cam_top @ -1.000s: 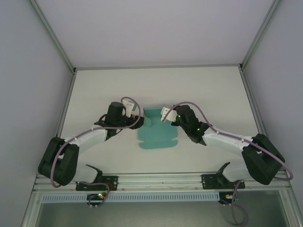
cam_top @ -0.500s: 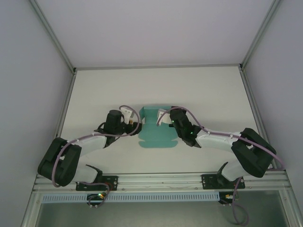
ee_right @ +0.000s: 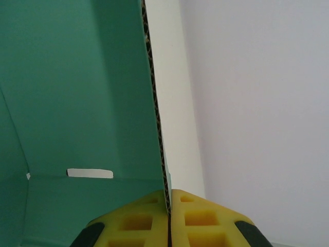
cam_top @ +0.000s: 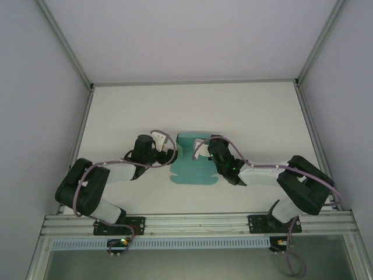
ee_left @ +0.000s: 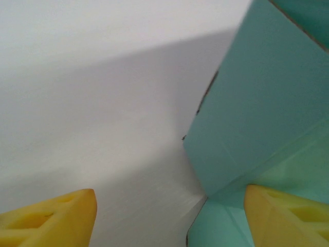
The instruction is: Assemble paper box
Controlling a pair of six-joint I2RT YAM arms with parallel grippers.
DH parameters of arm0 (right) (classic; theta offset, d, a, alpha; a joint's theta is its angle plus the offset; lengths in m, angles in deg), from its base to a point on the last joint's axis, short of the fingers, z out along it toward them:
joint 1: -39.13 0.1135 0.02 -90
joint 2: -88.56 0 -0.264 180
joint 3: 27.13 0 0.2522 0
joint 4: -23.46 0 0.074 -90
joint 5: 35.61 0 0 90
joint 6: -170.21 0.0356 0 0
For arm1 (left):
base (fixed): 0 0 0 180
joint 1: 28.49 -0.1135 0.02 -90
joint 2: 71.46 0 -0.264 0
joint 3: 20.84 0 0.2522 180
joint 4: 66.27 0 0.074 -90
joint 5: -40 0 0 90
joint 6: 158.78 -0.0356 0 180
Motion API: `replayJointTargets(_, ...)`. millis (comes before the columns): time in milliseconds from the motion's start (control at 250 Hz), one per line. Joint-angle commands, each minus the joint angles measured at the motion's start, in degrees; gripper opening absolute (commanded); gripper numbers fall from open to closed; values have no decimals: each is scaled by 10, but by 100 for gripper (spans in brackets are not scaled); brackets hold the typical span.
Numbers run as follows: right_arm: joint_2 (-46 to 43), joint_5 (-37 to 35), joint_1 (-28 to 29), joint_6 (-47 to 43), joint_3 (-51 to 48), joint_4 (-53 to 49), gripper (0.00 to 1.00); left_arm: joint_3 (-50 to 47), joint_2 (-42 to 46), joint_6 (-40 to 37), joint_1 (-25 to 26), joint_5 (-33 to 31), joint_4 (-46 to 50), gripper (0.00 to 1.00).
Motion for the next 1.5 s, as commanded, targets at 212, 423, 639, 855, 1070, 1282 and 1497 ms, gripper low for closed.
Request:
replayJointTargets(212, 23, -34, 18, 10, -13, 41, 0, 20, -51, -34, 43, -16, -80, 77)
replayJointTargets(423, 18, -25, 23, 14, -15, 22, 0, 6, -40, -17, 40, -75, -132, 75)
replayJointTargets(639, 22, -17, 30, 13, -12, 7, 0, 32, -48, -18, 34, -68, -119, 71)
replayJointTargets(855, 17, -16, 33, 12, -12, 11, 0, 62, -71, -19, 37, -85, -102, 53)
replayJointTargets(1070, 9, -21, 33, 21, -9, 4, 0, 72, -86, -38, 63, -211, -68, 0)
replayJointTargets(1282, 9, -33, 33, 38, 1, -16, 0, 79, -130, -8, 94, -378, -67, 0)
replayJointTargets(1497, 16, -39, 36, 64, 8, -37, 0, 86, -180, 33, 150, -513, -123, 0)
